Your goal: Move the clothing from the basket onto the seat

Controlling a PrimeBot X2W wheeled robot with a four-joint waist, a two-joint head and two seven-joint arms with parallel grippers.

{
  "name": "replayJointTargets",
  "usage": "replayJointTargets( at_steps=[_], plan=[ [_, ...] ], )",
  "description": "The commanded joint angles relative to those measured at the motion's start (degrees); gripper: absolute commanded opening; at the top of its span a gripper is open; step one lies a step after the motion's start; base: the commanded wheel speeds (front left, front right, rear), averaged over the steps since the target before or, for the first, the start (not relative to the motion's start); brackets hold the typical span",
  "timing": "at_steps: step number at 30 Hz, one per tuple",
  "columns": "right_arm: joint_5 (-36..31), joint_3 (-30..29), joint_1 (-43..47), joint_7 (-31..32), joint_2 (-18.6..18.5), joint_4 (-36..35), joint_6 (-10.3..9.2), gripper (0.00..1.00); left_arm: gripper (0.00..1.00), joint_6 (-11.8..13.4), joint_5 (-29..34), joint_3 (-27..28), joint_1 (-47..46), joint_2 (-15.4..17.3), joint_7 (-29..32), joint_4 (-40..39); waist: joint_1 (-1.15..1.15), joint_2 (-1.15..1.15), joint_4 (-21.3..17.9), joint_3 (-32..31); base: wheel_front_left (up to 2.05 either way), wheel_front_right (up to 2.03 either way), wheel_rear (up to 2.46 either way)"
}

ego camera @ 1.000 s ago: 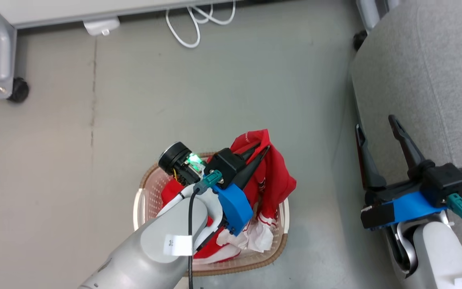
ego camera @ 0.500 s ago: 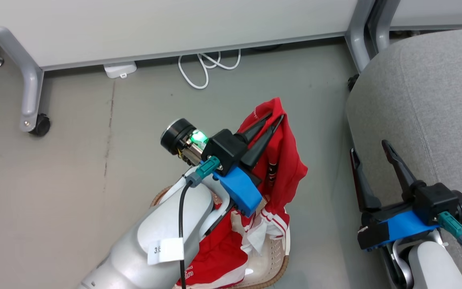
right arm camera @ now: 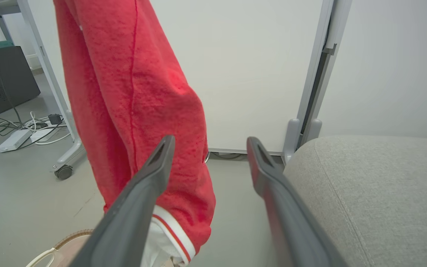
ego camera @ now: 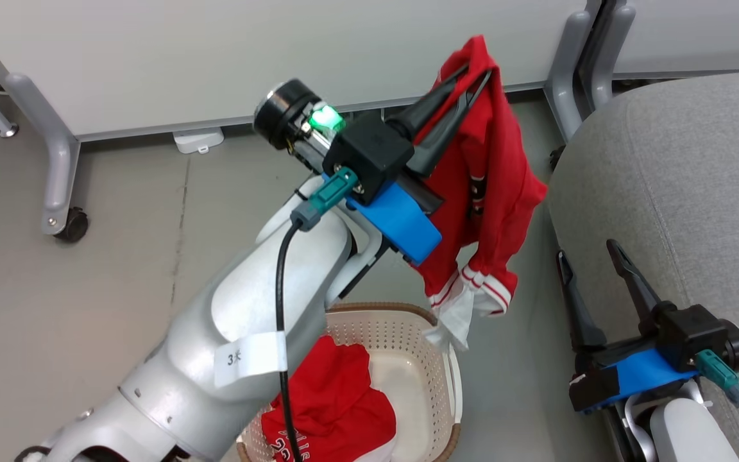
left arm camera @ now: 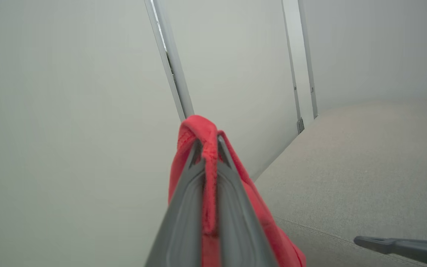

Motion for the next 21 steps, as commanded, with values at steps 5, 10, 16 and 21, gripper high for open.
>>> replayJointTargets(
  at_steps=[5, 10, 16, 21],
  plan=[
    [0.3, -0.4, 1.7, -0.2, 0.5, 0.2, 0.03, 1.0, 0.0, -0.2, -0.1, 0.4, -2.7, 0.4, -0.2, -0.3, 0.0, 0.0, -0.3, -1.6, 0.0, 0.0, 0.0],
    [0.0, -0.5, 2.4, -0.2, 0.9, 0.0, 0.03, 1.0, 0.0, -0.2, -0.7, -0.1, -2.9, 0.4, 0.0, 0.1, 0.0, 0.0, -0.5, -2.4, 0.0, 0.0, 0.0],
    [-0.1, 0.4, 2.5, -0.2, 1.0, -0.8, 0.02, 1.0, 0.0, -0.3, -1.1, -0.6, -2.3, 0.3, -0.1, 0.4, 0.0, 0.0, -0.5, -2.9, 0.0, 0.0, 0.0],
    [-0.3, 2.6, 1.9, -0.2, 0.5, -2.5, 0.03, 1.0, 0.0, -0.3, -1.4, -0.8, -1.9, 0.3, -0.1, 0.6, 0.0, 0.0, -0.1, -3.2, 0.0, 0.0, 0.0]
  ],
)
